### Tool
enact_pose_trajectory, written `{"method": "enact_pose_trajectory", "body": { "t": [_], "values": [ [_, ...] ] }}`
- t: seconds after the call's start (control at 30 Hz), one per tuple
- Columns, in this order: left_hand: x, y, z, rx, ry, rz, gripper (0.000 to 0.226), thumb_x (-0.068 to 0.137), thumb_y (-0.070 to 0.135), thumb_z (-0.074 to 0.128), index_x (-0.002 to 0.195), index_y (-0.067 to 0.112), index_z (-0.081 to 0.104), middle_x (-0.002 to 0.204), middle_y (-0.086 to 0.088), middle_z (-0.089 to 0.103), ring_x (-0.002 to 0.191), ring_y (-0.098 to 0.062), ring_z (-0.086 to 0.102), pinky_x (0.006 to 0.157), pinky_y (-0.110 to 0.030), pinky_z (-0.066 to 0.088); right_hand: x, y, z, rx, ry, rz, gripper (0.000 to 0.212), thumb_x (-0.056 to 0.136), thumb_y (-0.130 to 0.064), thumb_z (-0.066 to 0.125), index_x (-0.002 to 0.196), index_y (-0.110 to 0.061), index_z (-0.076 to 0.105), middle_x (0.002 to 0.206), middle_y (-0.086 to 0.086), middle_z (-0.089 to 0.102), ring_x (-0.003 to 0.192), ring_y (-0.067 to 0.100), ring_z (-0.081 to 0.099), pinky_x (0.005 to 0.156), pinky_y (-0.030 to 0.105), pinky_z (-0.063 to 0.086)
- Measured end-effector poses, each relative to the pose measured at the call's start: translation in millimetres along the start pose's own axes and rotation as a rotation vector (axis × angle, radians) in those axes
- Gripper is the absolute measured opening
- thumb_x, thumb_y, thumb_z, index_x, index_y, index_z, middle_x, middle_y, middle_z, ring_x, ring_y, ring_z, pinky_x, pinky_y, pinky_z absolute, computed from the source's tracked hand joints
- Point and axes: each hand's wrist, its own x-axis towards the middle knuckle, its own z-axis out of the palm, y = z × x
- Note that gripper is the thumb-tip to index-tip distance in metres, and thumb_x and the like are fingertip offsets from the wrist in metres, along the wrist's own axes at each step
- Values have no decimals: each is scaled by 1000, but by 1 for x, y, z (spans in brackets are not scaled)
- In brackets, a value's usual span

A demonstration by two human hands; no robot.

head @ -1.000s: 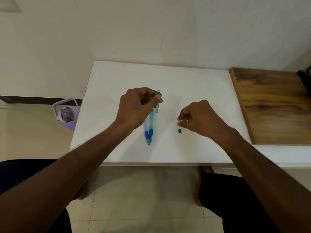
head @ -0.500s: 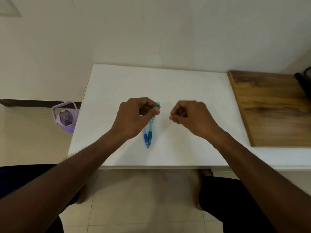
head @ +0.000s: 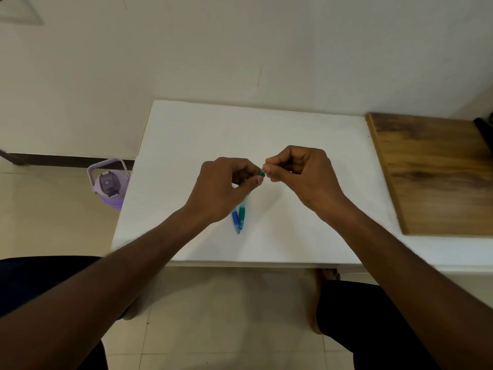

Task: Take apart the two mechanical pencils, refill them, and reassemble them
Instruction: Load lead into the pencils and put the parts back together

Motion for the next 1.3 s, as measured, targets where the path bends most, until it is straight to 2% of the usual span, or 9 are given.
{"method": "enact_pose_trajectory", "body": {
  "t": [0.23, 0.47, 0.63, 0.73, 0.87, 0.93, 1.1, 1.2, 1.3],
  "values": [
    [0, 2, -1, 104, -40, 22, 10, 93, 32, 78, 101, 26, 82, 84, 18, 75, 73, 12, 66, 76, 2, 44, 1, -3, -13, -221, -120, -129, 17, 84, -25, 88, 101, -21, 86, 89, -13, 81, 85, 2, 77, 84, 20, 62],
    [0, 8, -1, -69, -13, -112, 10, 95, 32, 76, 92, 26, 85, 75, 21, 75, 73, 11, 71, 65, 0, 44, 4, -4, -9, -96, -142, -68, 16, 88, -22, 85, 104, -20, 85, 96, -10, 82, 93, 5, 78, 89, 26, 62],
    [2, 24, 3, -18, 11, -56, 26, 88, 45, 81, 108, 28, 83, 89, 21, 77, 77, 10, 73, 74, 2, 46, 12, -5, -29, 62, -94, 18, 15, 90, -15, 83, 105, -18, 83, 94, 0, 83, 88, 18, 80, 84, 31, 65],
    [5, 17, -5, 116, -54, -67, 24, 89, 46, 79, 105, 29, 80, 91, 20, 76, 79, 10, 71, 76, -2, 50, 21, 7, -50, -199, -24, 93, 14, 87, -24, 86, 100, -25, 81, 87, -2, 82, 80, 12, 78, 79, 31, 66],
    [4, 1, -19, 230, -55, -207, 15, 89, 46, 78, 88, 30, 77, 81, 18, 73, 73, -1, 70, 72, -28, 61, 26, 27, -56, -469, -25, 238, 13, 79, -32, 92, 85, -28, 80, 73, -10, 77, 63, -1, 70, 65, 22, 58],
    [3, -8, -27, 310, -72, -291, 21, 87, 50, 80, 86, 29, 76, 80, 16, 72, 74, -7, 71, 66, -27, 57, 26, 30, -44, -550, -49, 222, 11, 79, -30, 91, 80, -27, 80, 70, -13, 75, 64, -5, 68, 66, 21, 53],
    [-1, -24, -33, 426, -135, -438, 32, 84, 58, 80, 81, 26, 72, 78, 10, 71, 72, -13, 68, 58, -24, 47, 26, 31, -27, -734, -9, 199, 9, 83, -33, 85, 83, -26, 79, 78, -8, 74, 85, 16, 71, 77, 38, 61],
    [-1, -27, -30, 471, -208, -494, 38, 83, 63, 78, 79, 26, 70, 77, 8, 70, 69, -11, 66, 62, -26, 51, 26, 24, -19, -748, 82, 122, 13, 88, -36, 80, 96, -26, 78, 86, -8, 78, 90, 15, 72, 82, 35, 59],
    [-2, -27, -24, 503, -265, -507, 42, 82, 66, 77, 81, 25, 70, 78, 7, 70, 67, -11, 65, 60, -25, 48, 27, 17, 1, -672, 69, 52, 18, 90, -40, 80, 99, -25, 77, 84, -10, 76, 79, 11, 72, 79, 29, 57]
  ]
}}
